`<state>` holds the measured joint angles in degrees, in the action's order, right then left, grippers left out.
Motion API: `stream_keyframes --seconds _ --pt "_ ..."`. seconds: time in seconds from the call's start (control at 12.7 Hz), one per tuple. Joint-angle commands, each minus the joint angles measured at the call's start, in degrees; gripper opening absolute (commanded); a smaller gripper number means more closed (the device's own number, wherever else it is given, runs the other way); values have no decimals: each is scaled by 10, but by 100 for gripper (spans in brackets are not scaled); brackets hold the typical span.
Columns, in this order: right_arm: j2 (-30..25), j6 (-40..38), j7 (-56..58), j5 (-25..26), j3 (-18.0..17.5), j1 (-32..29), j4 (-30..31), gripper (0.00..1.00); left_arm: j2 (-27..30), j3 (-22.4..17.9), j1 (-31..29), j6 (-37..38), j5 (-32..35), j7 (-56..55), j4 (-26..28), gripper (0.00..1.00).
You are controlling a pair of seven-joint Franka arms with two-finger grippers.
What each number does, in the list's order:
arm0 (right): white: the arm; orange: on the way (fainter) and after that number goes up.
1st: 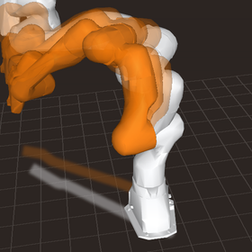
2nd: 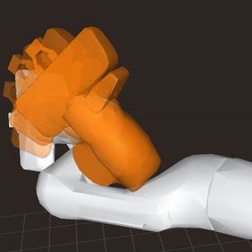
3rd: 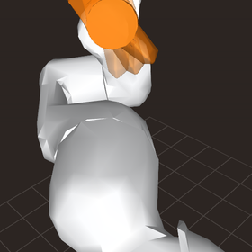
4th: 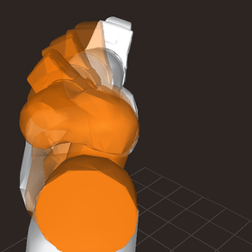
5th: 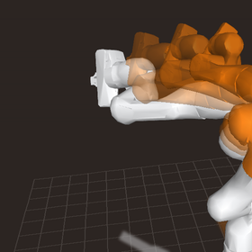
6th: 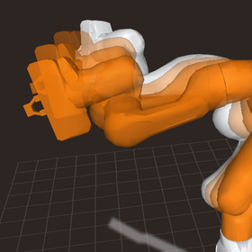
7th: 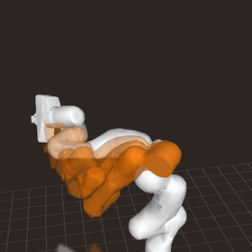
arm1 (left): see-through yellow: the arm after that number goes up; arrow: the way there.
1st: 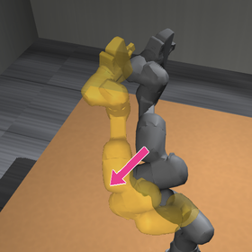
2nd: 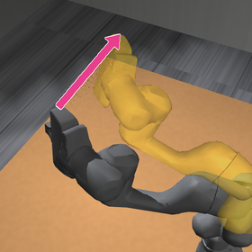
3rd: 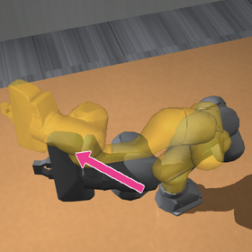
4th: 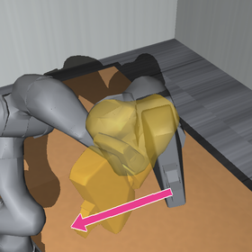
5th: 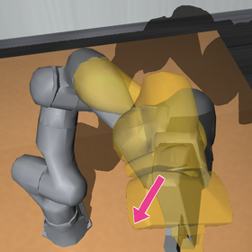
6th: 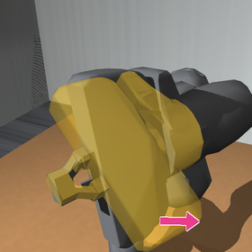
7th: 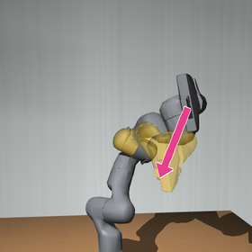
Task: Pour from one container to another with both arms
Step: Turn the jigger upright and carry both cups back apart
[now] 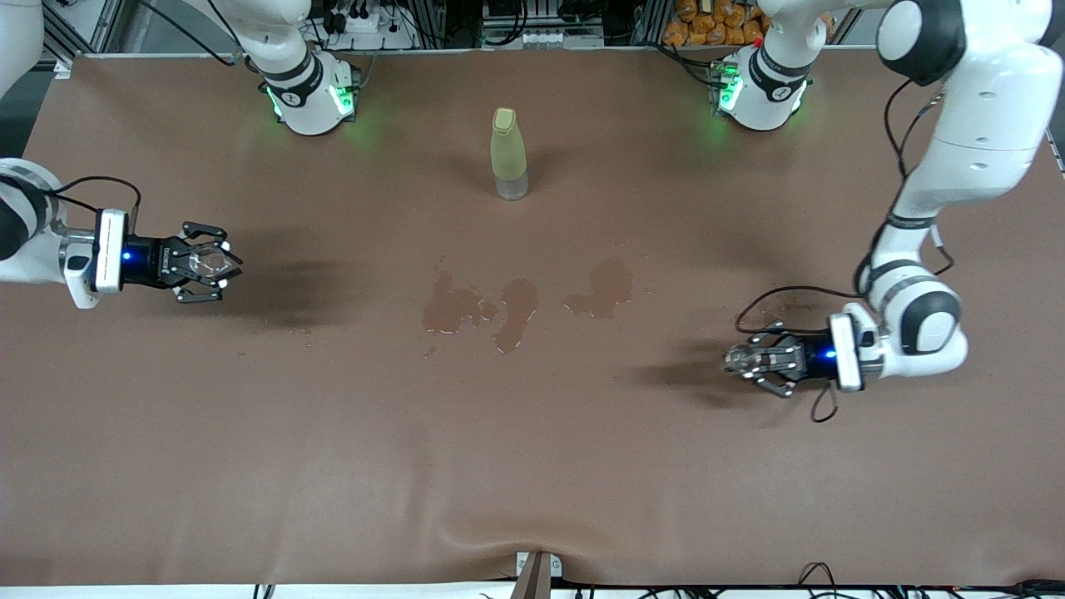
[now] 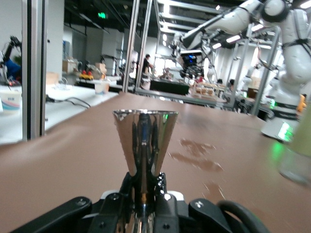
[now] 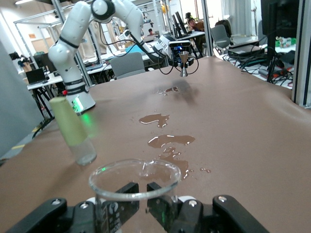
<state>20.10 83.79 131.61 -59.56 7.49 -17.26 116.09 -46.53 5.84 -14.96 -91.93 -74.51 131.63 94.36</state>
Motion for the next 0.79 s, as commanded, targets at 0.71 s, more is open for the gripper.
stream_keyframes --seconds 0.71 --pt "211 -25 246 3 -7 -39 -134 0 -62 8 -96 76 95 102 7 0"
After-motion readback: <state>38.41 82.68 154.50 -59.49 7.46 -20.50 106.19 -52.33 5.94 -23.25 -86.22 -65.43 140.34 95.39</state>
